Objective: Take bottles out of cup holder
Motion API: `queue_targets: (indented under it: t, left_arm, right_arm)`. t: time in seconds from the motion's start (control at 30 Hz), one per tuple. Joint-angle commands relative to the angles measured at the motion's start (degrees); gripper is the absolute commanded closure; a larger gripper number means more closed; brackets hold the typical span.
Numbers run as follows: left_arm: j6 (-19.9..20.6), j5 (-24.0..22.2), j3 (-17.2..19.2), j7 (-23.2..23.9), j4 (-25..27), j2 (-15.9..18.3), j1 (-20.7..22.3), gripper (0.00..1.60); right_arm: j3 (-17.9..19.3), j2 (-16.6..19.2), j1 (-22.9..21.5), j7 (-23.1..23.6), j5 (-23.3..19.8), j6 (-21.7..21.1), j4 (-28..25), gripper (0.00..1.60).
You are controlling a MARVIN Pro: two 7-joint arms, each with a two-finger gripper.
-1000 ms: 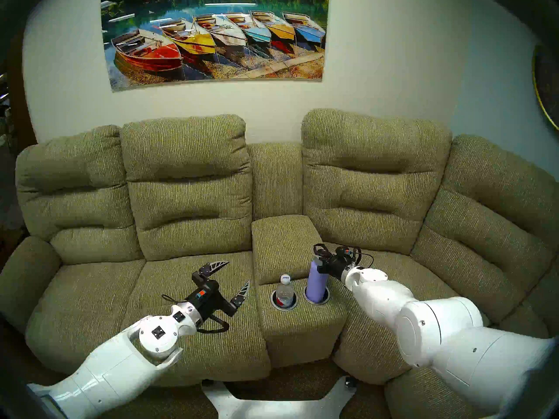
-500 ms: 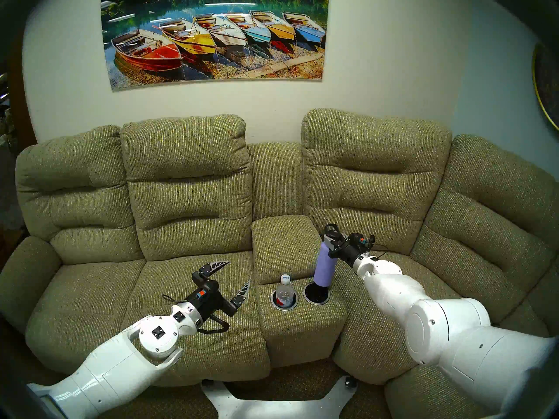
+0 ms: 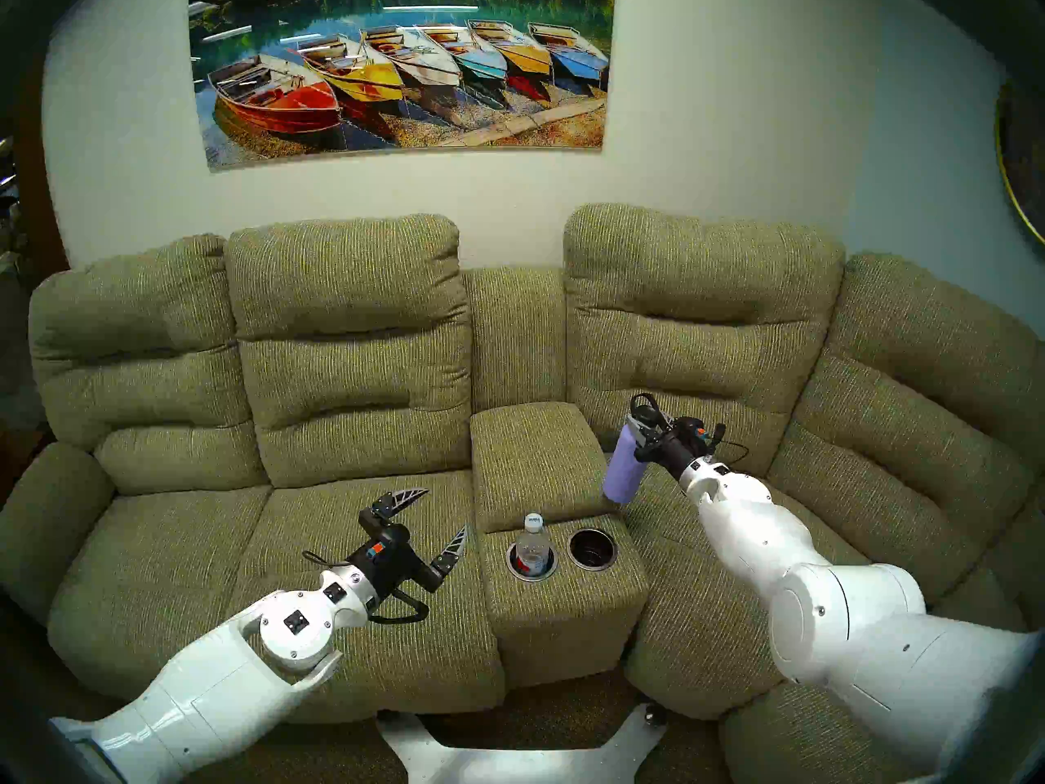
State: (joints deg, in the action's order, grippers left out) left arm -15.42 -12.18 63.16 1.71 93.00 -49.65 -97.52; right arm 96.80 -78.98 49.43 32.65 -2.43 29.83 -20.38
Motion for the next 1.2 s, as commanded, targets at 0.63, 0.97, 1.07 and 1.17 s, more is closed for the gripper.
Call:
queue_targets:
  t: [0.63,0.97,1.07,1.17]
  left_arm:
    - [-0.3,-0.1,0.1,-0.1,0.8,0.0,0.1,0.0]
    - [-0.3,-0.1,0.0,-0.1,0.8,0.0,0.2,0.0]
    - [-0.3,-0.1,0.0,-0.1,0.7,0.0,0.2,0.0]
    - [-0.3,-0.1,0.0,-0.1,0.7,0.1,0.2,0.0]
  right_arm:
    - [1.2,1.1,4.9,-11.0,4.1,-6.2,-5.2,1.6]
    - [1.1,1.2,1.5,-13.9,6.3,-6.1,1.9,1.6]
    - [1.4,1.1,0.7,-13.9,6.4,-6.5,2.8,1.6]
    - [1.3,1.0,-0.1,-14.1,6.9,-6.7,3.6,1.6]
